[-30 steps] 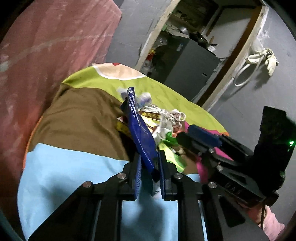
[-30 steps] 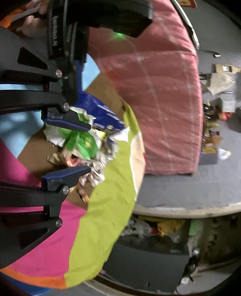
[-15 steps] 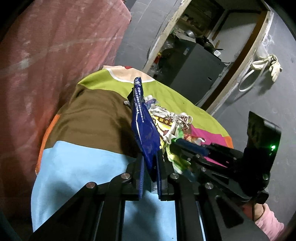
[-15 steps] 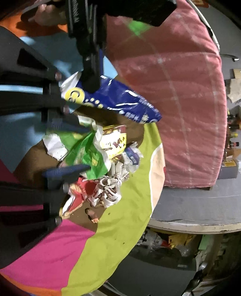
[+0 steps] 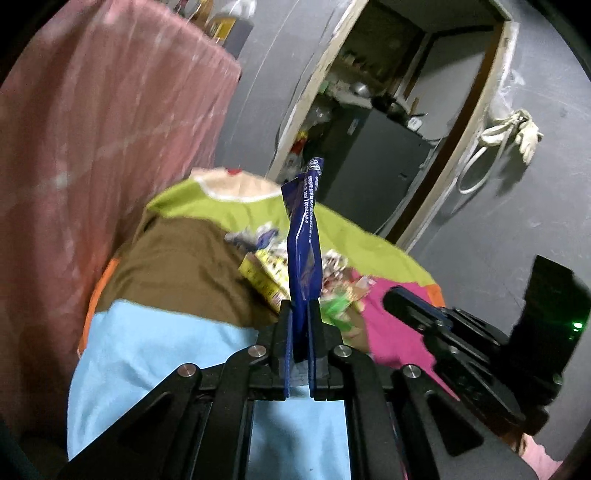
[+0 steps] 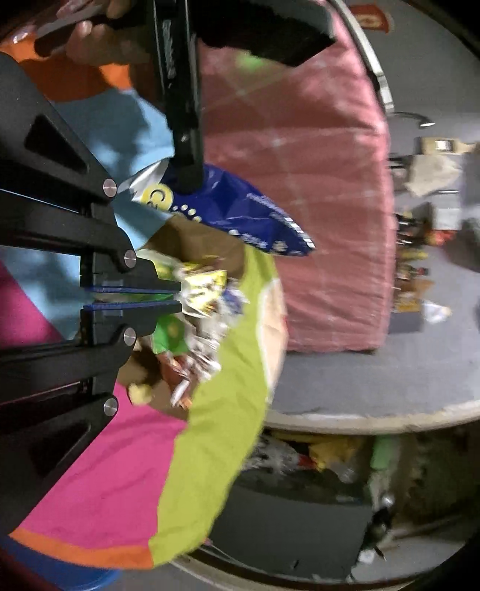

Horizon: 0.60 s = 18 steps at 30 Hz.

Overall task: Collect trash
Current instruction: 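Grasp the blue snack bag with the left tool while the right tool grasps the green-white wrapper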

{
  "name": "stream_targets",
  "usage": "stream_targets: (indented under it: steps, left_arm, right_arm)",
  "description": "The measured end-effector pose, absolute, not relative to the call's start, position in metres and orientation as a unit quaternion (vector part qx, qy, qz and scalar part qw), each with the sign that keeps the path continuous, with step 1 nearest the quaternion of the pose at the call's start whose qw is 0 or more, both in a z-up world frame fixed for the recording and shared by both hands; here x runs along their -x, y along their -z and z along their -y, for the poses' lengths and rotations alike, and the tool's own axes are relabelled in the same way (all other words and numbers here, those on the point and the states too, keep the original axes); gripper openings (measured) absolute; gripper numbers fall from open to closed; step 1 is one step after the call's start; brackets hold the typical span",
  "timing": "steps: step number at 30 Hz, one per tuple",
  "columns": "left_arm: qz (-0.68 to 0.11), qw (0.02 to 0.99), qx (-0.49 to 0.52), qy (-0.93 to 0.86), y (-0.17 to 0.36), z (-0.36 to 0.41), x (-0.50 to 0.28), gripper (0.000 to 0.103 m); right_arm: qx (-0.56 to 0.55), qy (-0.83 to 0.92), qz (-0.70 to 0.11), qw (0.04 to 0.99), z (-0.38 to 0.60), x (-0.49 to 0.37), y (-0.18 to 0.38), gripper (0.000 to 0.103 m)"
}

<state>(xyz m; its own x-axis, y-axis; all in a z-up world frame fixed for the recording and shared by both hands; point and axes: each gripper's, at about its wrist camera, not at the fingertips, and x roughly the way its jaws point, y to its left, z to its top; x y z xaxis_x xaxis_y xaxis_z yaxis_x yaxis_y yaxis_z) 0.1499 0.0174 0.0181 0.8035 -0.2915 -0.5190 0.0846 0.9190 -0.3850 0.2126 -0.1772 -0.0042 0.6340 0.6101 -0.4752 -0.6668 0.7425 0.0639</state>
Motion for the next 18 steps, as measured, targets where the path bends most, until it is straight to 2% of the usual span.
stream_targets:
  steps: [5,8,9,11,12,13,18]
  left_arm:
    - [-0.283,0.938,0.18,0.089,-0.028,-0.014,-0.147,0.004]
    - [-0.292,0.938,0.175,0.068,-0.027,-0.019,-0.145,0.004]
    - [-0.297,0.937,0.174,0.062,-0.025,-0.021,-0.144,0.004]
    - [-0.307,0.934,0.174,0.052,-0.02,-0.026,-0.144,0.004]
    - [-0.312,0.933,0.174,0.048,-0.017,-0.029,-0.144,0.004]
    - [-0.315,0.932,0.175,0.045,-0.014,-0.032,-0.143,0.004]
    - [-0.323,0.929,0.177,0.031,-0.007,-0.046,-0.143,0.004]
  right_arm:
    - [0.061,-0.343,-0.226,0.91,0.185,-0.204,-0.007,0.002]
    - [0.059,-0.343,-0.26,0.901,0.182,-0.213,-0.001,0.004]
    - [0.061,-0.343,-0.266,0.899,0.182,-0.213,0.001,0.007]
    - [0.068,-0.342,-0.276,0.896,0.177,-0.215,0.006,0.026]
    - [0.07,-0.347,-0.279,0.893,0.172,-0.217,0.008,0.04]
    - [0.071,-0.35,-0.281,0.891,0.171,-0.218,0.009,0.044]
    - [0.108,-0.357,-0.311,0.874,0.146,-0.232,0.022,0.046]
